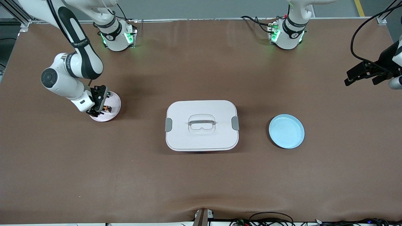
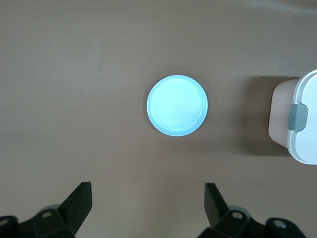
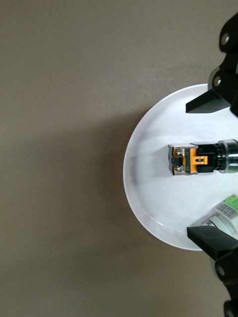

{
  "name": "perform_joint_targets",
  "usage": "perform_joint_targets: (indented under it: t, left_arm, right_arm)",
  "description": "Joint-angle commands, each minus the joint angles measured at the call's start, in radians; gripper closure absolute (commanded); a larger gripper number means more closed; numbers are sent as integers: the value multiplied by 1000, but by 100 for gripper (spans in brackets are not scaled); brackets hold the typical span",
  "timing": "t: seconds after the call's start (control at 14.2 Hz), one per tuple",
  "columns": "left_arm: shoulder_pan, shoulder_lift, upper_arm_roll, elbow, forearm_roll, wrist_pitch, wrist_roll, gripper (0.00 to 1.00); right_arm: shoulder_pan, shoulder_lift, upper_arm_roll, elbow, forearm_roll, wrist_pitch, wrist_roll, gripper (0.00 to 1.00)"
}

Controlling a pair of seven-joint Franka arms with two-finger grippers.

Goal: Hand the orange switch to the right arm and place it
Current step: 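Lower the switch onto the white plate with the right gripper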

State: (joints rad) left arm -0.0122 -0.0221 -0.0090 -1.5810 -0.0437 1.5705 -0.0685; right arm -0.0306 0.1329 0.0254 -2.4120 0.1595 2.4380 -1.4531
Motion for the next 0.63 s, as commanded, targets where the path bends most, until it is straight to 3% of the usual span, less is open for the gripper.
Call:
perform_joint_targets:
  t: [0.0, 0.35, 0.56]
  left_arm:
    - [-2, -1, -2, 12, 21, -20, 18, 0]
    - [-6, 8, -2, 12, 21, -26, 10, 0]
    - [-6, 10, -2, 12, 21, -26, 6, 0]
  right_arm:
    - [4, -48, 2, 51, 14, -95, 164, 0]
    - [31, -52, -5, 282, -14, -340, 362, 0]
    - [18, -42, -9, 433, -84, -460, 500, 0]
